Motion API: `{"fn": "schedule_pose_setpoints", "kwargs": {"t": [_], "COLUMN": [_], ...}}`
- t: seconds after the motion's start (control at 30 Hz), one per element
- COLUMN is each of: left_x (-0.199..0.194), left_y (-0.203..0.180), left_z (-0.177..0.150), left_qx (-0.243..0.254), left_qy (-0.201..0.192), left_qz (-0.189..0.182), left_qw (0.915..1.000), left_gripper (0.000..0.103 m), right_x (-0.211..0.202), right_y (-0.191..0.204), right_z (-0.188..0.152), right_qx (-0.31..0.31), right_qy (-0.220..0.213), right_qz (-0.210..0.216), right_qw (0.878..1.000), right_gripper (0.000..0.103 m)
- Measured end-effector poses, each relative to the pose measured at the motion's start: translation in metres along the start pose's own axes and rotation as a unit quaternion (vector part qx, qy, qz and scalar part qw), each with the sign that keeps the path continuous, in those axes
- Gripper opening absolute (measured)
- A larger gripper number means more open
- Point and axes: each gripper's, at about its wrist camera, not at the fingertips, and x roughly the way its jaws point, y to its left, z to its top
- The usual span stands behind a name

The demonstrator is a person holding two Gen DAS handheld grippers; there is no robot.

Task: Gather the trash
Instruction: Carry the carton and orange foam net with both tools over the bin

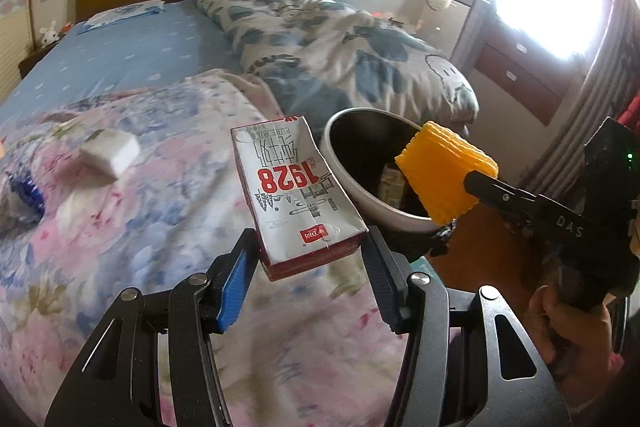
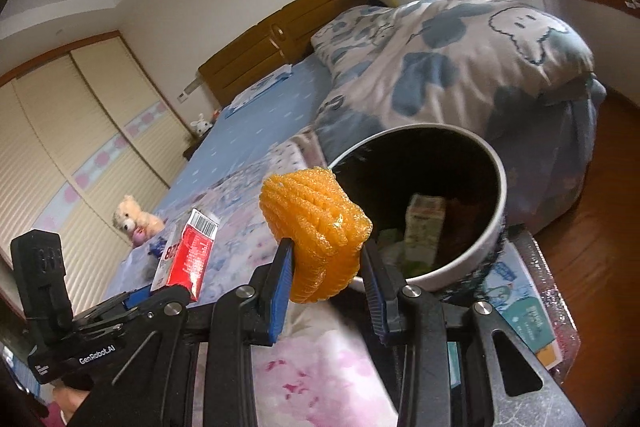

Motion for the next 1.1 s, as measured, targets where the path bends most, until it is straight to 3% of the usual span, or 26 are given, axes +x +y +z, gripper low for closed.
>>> {"fn": "schedule_pose_setpoints", "kwargs": {"t": [0.67,1.1], "left_x": [0.043,0.066], "left_y": [-0.056,-0.071], "left_z": [0.026,0.039], "left_qx": [0.058,0.070], "left_qy": [0.022,0.036], "left_qz": [-0.022,-0.031], "left_qw": [0.9978,0.9964], "left_gripper": [0.053,0.053], "right_x": [0.001,0.014], "right_y": [-0.041,-0.054], "right_z": [0.026,0.043], "right_qx": [0.012,0.012], "right_qy": [-0.007,0.001], "right_qz": [-0.036,-0.045], "right_qw": [0.999,0.999], "right_gripper": [0.034,0.034]}}
